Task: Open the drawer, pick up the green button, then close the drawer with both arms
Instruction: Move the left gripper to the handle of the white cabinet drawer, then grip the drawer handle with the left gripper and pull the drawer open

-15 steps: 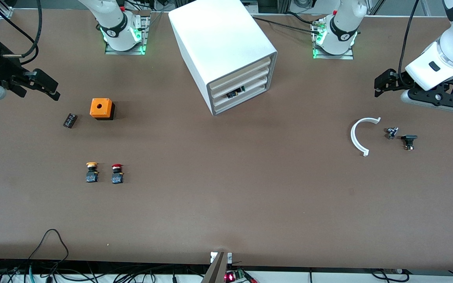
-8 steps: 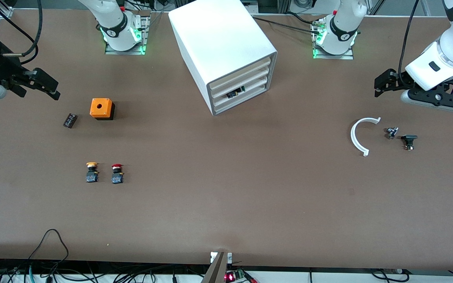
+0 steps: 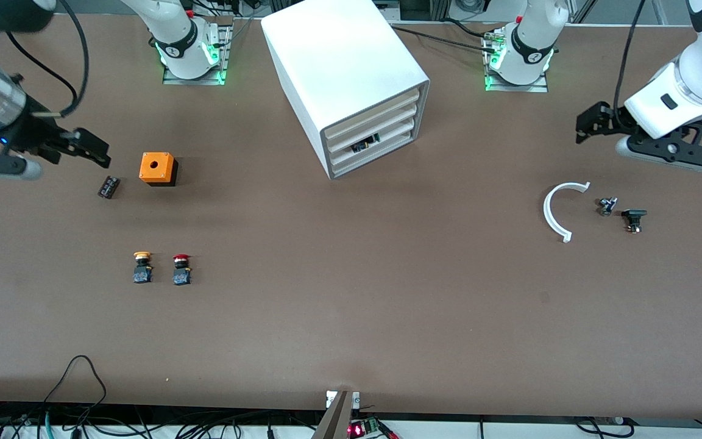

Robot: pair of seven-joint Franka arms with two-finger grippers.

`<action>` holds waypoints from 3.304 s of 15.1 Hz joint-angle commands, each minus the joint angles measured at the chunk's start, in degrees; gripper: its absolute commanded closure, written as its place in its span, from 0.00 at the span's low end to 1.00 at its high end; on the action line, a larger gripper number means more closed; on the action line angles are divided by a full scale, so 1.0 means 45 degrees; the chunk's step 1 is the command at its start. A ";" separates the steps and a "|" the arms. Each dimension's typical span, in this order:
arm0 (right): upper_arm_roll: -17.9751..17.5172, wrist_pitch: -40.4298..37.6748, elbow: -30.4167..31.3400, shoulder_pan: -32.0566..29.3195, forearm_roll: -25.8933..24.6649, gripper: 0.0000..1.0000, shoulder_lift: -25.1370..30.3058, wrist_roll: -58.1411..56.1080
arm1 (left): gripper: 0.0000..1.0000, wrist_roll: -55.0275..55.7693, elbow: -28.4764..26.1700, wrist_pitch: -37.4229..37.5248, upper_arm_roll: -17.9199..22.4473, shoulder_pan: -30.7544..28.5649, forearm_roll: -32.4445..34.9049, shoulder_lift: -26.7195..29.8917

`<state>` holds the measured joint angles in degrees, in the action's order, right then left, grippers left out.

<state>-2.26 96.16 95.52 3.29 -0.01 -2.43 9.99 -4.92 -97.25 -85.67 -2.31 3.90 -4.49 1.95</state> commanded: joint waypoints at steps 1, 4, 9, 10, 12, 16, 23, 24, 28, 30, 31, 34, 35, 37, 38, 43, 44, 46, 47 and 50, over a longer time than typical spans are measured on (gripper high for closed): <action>-0.0024 0.0309 0.0179 0.0051 -0.0173 0.00 -0.0453 -0.0287 | 0.00 -0.0099 0.0284 0.1611 0.0045 0.0109 -0.1051 -0.0256; -0.0005 0.0972 0.0160 0.0304 -0.0134 0.00 -0.1118 -0.0016 | 0.00 -0.0177 0.0168 0.2552 0.0045 0.0090 -0.2377 -0.0802; -0.0024 0.1871 0.0023 0.0421 -0.0076 0.00 -0.2291 0.1174 | 0.01 -0.2126 -0.0826 0.1912 0.0045 -0.0066 -0.5966 -0.1719; -0.0024 0.2124 0.0023 0.0558 -0.0056 0.00 -0.2466 0.1410 | 0.01 -0.2710 -0.1235 0.1271 0.0045 -0.0067 -0.6884 -0.1818; -0.0024 0.2554 0.0023 0.0637 0.0583 0.00 -0.2876 0.1898 | 0.01 -0.3882 -0.2444 -0.0290 0.0045 0.0069 -0.8467 -0.1955; -0.0024 0.3220 -0.0230 0.1241 0.1194 0.00 -0.3560 0.3145 | 0.01 -0.7182 -0.4596 -0.3826 -0.1162 0.0109 -1.1575 -0.3084; -0.0005 0.2831 -0.2434 0.2315 0.1155 0.00 -0.5142 0.5744 | 0.06 -1.2501 -0.6471 -0.4556 -0.2005 0.0070 -1.5993 -0.5608; -0.0005 0.2655 -0.2670 0.2433 0.1136 0.00 -0.5337 0.6173 | 0.08 -1.2598 -0.6706 -0.4537 -0.2025 0.0070 -1.6072 -0.5705; -0.0005 0.2517 -0.3374 0.2979 0.1096 0.00 -0.5865 0.7600 | 0.20 -1.3496 -0.7079 -0.4361 -0.2240 0.0070 -1.6132 -0.6330; -0.0005 0.2478 -0.3666 0.3195 0.1116 0.00 -0.6080 0.8148 | 0.26 -1.3866 -0.7216 -0.4361 -0.2511 0.0070 -1.6171 -0.6680; -0.0005 0.2401 -0.3823 0.3312 0.1135 0.00 -0.6178 0.8382 | 0.26 -1.4159 -0.7235 -0.4361 -0.2649 -0.0046 -1.6171 -0.6914; -0.0005 0.1876 -0.5185 0.3644 0.1174 0.00 -0.7034 0.9590 | 0.30 -1.4415 -0.7547 -0.4360 -0.2922 -0.0028 -1.6423 -0.6995; -0.0005 0.1447 -0.6004 0.3819 0.1175 0.00 -0.7444 1.0060 | 0.35 -1.4531 -0.7645 -0.4361 -0.3117 -0.0008 -1.6502 -0.7053; -0.0024 0.0898 -0.7140 0.3996 0.1194 0.00 -0.7993 1.0997 | 0.37 -1.5194 -0.7665 -0.4341 -0.3177 0.0031 -1.6542 -0.7500; -0.0024 0.0857 -0.7319 0.4054 0.1194 0.00 -0.8073 1.1292 | 0.37 -1.5429 -0.7665 -0.4361 -0.3274 -0.0008 -1.6600 -0.7715; -0.0103 0.1013 -0.7924 0.4523 0.1409 0.00 -0.8307 1.2951 | 0.56 -1.6289 -0.7685 -0.4361 -0.3587 0.0090 -1.7167 -0.8264; -0.0103 0.1013 -0.8120 0.4620 0.1409 0.00 -0.8443 1.3245 | 0.83 -1.6329 -0.7685 -0.4341 -0.3607 0.0090 -1.7167 -0.8264; -0.0122 0.1052 -0.8394 0.4719 0.1428 0.00 -0.8522 1.3637 | 1.00 -1.6329 -0.7685 -0.4341 -0.3607 0.0090 -1.7167 -0.8264; -0.0199 0.1149 -0.8414 0.4719 0.1564 0.00 -0.8523 1.3735 | 1.00 -1.6310 -0.7665 -0.4341 -0.3607 0.0051 -1.7167 -0.8245; -0.0394 0.1423 -0.8434 0.4738 0.1741 0.00 -0.8523 1.4418 | 1.00 -1.6135 -0.7529 -0.4341 -0.3588 -0.0105 -1.7167 -0.8206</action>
<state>-3.09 102.58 60.11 24.72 6.78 -39.44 72.35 -76.35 -131.53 -105.77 -18.11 4.40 -80.04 -35.18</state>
